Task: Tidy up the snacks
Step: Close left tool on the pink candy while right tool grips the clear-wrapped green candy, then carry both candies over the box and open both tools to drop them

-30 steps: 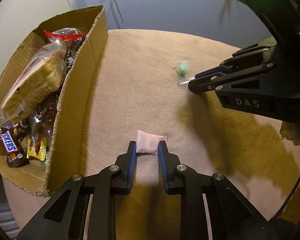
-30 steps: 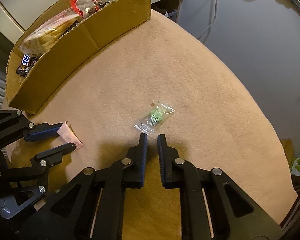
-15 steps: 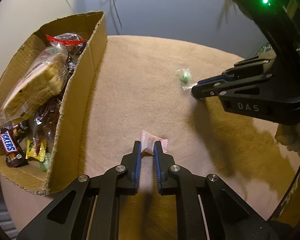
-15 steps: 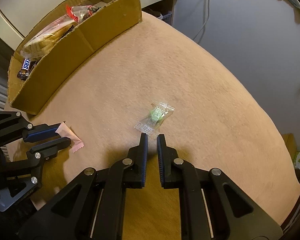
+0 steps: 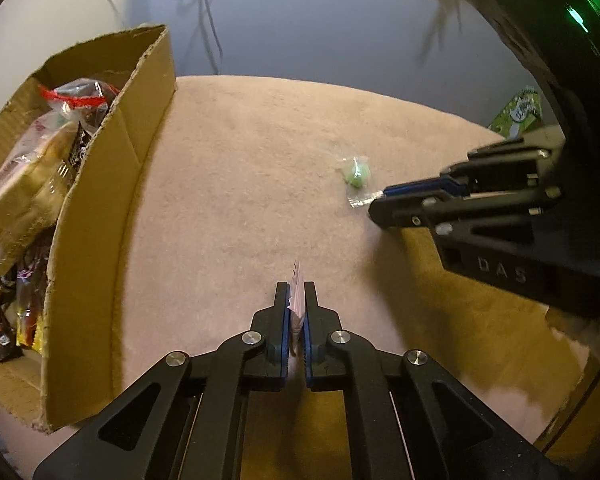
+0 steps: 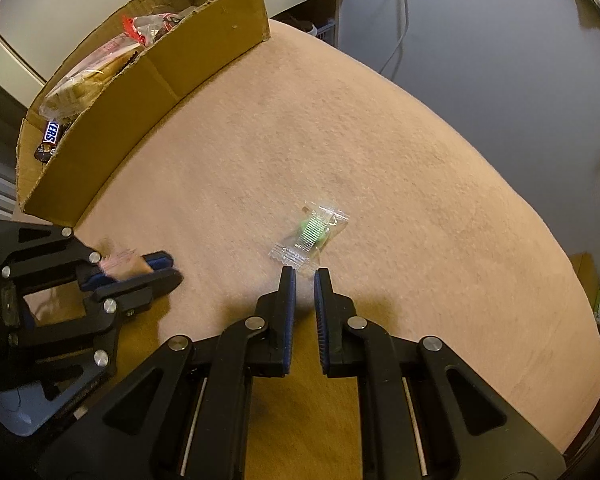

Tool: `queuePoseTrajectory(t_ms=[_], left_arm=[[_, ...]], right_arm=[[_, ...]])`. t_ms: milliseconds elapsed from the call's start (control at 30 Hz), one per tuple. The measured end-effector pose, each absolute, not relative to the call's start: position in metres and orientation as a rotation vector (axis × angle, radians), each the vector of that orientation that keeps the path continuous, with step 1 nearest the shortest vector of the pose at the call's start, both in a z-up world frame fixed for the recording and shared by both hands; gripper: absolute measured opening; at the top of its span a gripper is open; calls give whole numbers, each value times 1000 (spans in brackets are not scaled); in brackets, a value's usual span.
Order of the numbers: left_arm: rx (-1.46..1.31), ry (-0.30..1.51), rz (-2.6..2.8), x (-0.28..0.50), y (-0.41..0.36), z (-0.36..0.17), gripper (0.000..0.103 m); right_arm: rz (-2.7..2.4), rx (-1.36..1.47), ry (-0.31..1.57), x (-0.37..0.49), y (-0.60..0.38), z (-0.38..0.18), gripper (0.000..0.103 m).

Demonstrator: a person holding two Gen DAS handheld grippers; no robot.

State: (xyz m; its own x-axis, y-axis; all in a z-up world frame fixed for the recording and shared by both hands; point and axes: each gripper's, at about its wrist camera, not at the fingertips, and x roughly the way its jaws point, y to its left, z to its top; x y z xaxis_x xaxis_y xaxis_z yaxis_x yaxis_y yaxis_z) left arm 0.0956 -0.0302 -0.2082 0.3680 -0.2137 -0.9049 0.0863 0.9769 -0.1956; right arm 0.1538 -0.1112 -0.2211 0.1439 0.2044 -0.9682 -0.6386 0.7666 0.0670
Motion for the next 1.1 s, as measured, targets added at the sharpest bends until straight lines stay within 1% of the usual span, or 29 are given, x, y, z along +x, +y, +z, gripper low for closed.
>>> queuePoseTrajectory(t_ms=[200, 233, 467, 700, 767, 800, 867, 900, 933, 1100], left_arm=[[-156, 1175, -185, 93, -15, -199, 4], [-161, 1172, -183, 92, -14, -197, 4], [-168, 1146, -195, 86, -1, -174, 4], [-175, 1124, -186, 78, 9, -162, 4], [-173, 1120, -182, 72, 15, -158, 4], [-175, 1118, -181, 70, 17, -157, 4], [-182, 1115, -177, 66, 20, -155, 4], [-190, 1113, -173, 64, 23, -154, 4], [-194, 1112, -171, 62, 24, -151, 4], [-206, 1106, -167, 56, 29, -150, 4]], right_arm=[[633, -395, 1288, 154, -110, -221, 10], [635, -389, 1290, 155, -111, -220, 4], [647, -362, 1279, 155, -111, -207, 4], [656, -337, 1270, 157, -112, -207, 4], [644, -313, 1295, 163, -113, -210, 4], [627, -286, 1310, 167, -115, -213, 5], [604, -240, 1330, 177, -119, -218, 17], [602, -221, 1337, 180, -119, -220, 26], [604, -202, 1348, 183, -117, -223, 28], [588, -226, 1345, 191, -104, -227, 28]])
